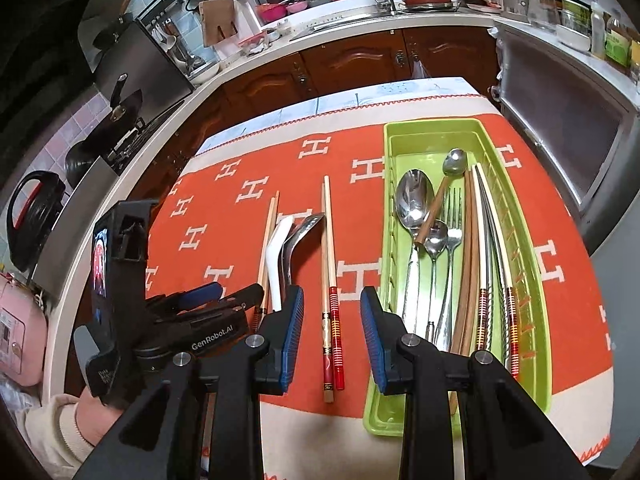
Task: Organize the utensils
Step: 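Lift the right tool out of the tray back over the cloth, then grasp a plain wooden chopstick with the left tool while the right tool grasps a red-striped chopstick, then carry both chopsticks into the green tray and open both tools, then move both open tools back over the spoons on the cloth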
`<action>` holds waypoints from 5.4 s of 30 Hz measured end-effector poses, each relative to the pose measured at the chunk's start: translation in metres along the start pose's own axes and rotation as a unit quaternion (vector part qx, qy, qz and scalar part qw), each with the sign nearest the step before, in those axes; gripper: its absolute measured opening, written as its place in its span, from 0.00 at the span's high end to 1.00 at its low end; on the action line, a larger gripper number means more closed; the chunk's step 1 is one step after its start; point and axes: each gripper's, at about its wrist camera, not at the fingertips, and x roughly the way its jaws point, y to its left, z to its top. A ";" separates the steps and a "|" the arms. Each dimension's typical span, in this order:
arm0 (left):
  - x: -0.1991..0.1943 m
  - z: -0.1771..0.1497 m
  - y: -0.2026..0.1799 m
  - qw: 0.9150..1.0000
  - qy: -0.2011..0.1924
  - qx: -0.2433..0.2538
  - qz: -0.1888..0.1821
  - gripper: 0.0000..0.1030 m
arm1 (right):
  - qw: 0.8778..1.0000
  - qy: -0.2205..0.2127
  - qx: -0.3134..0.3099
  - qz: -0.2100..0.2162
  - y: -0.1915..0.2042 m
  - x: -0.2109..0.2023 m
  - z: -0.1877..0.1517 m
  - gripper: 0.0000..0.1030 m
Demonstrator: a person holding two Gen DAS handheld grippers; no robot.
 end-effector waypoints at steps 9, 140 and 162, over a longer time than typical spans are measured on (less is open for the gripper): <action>-0.002 -0.003 -0.004 0.999 -0.009 0.001 0.030 0.42 | 1.000 0.002 0.007 0.012 -0.010 0.001 -0.003 0.71; -0.022 0.041 -0.172 0.982 0.044 0.100 -0.154 0.73 | 0.987 -0.043 0.136 -0.068 -0.152 -0.036 -0.003 0.79; -0.056 0.020 -0.012 0.997 -0.018 0.041 -0.061 0.57 | 1.000 -0.018 0.016 -0.020 -0.042 -0.027 -0.005 0.80</action>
